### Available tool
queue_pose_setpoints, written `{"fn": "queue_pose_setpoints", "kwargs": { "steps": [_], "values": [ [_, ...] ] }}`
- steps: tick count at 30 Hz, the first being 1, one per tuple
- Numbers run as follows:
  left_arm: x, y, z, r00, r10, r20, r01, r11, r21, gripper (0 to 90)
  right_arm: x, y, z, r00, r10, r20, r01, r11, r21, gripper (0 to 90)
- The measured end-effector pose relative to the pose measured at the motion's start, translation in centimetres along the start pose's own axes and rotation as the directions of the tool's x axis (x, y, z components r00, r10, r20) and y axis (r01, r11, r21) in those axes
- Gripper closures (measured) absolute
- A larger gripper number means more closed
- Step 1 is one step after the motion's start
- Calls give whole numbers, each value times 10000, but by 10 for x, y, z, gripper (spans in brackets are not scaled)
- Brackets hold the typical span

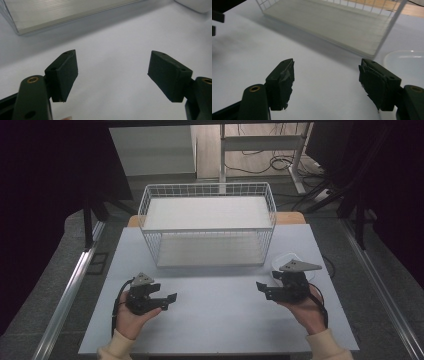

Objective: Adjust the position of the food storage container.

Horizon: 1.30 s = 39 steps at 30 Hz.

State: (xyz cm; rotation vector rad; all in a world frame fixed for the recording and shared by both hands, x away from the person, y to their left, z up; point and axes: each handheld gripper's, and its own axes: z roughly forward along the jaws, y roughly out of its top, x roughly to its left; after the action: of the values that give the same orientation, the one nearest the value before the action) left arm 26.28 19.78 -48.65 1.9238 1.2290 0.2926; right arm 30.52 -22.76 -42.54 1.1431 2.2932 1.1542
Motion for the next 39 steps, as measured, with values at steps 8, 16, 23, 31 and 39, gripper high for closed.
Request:
{"fn": "queue_pose_setpoints", "kwargs": {
  "steps": [8,16,23,31,39],
  "values": [
    [2,0,0,10000,-32,-30,32,10000,24,235,-29,19,2,9981,612,105,-613,9981,85,323],
    [2,-1,2,10000,-22,-56,22,10000,88,236,-65,35,9,9898,1421,39,-1421,9894,300,410],
    [4,-1,2,10000,-70,-66,70,9999,109,236,-89,48,18,9845,1712,389,-1732,9834,537,454],
    [4,-1,3,10000,-39,-67,40,9999,129,237,-109,56,27,9796,1817,857,-1876,9800,661,529],
    [4,-1,3,10000,-51,-16,52,9999,133,238,-125,59,43,9707,2024,1296,-2154,9718,954,776]
  ]
}}
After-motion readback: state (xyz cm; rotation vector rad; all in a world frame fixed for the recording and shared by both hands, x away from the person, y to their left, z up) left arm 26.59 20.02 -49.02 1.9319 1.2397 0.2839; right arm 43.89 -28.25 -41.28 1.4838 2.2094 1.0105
